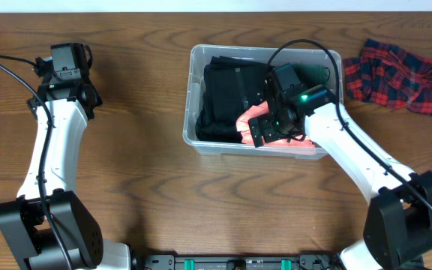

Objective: Pack container
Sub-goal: 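Release the pink garment and press it down with the right gripper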

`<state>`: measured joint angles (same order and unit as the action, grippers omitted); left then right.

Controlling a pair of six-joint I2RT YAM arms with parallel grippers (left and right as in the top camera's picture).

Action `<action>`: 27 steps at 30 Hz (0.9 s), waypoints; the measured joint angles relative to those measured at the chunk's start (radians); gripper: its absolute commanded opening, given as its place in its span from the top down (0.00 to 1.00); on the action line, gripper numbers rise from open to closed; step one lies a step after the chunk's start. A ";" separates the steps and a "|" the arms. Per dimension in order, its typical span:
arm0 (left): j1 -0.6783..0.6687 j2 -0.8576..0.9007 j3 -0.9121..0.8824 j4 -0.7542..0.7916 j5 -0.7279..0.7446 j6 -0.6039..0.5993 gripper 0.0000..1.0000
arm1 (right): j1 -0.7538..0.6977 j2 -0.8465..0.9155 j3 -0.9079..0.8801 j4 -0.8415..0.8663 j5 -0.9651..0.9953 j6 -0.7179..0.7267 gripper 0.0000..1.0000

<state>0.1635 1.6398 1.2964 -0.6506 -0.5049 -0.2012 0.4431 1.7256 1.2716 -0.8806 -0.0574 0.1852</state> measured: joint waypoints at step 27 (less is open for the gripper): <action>0.000 0.000 0.000 0.000 0.000 0.000 0.02 | 0.000 0.041 0.136 -0.069 -0.047 0.013 0.68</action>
<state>0.1635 1.6398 1.2964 -0.6510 -0.5049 -0.2012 0.4435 1.7664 1.4078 -0.9493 -0.1047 0.1978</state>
